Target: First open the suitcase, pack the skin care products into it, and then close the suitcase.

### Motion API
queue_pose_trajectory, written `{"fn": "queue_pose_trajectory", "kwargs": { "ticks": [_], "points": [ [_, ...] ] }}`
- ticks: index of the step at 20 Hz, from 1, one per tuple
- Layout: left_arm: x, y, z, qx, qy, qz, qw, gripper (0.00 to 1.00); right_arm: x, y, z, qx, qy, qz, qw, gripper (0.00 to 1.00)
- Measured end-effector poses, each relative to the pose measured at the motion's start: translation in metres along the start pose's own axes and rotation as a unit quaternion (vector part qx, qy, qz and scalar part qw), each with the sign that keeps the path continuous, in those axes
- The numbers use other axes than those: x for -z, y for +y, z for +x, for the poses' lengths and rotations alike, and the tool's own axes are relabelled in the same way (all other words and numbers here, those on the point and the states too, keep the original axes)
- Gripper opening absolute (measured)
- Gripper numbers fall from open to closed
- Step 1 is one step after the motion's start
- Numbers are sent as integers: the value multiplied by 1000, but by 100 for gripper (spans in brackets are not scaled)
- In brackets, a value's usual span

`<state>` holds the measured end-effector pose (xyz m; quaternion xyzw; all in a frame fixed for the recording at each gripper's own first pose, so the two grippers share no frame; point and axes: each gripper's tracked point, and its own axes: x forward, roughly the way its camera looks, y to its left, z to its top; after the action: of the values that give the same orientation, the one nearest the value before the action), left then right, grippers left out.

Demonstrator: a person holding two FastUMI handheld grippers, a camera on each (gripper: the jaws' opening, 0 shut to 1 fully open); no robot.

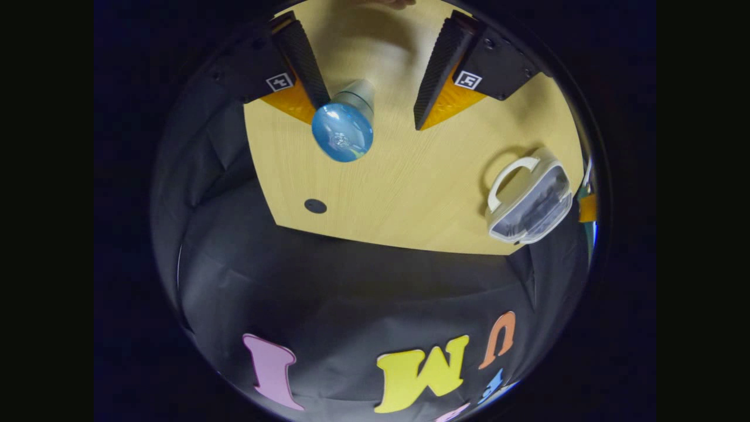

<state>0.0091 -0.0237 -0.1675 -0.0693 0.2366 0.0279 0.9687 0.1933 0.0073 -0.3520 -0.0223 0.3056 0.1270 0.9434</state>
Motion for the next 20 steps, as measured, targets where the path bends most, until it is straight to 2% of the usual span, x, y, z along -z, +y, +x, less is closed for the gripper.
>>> {"fn": "queue_pose_trajectory", "kwargs": {
  "ticks": [2,3,4,7,9,13,17,20],
  "points": [
    [-7,28,-27,-23,-7,-4,1000,46,3,-3,7,12,0,5,1000,73],
    [-8,41,-40,-33,-7,-8,999,46,3,-3,10,12,-3,6,1000,72],
    [-10,54,-52,-44,-5,-14,999,46,4,-3,14,15,-4,5,1000,67],
    [-11,91,-70,-59,-1,-33,998,46,4,-6,15,20,-8,21,1000,39],
    [-10,116,-71,-77,-1,-32,996,46,4,-5,15,24,-14,22,999,34],
    [-24,150,-54,-72,0,-16,997,46,13,-6,0,45,-13,32,998,36],
    [-43,183,-21,-51,-10,11,999,46,13,2,-44,75,-18,44,996,36],
    [-47,193,2,-28,-4,23,999,46,0,23,-85,82,-36,43,995,36]
  ]
}}
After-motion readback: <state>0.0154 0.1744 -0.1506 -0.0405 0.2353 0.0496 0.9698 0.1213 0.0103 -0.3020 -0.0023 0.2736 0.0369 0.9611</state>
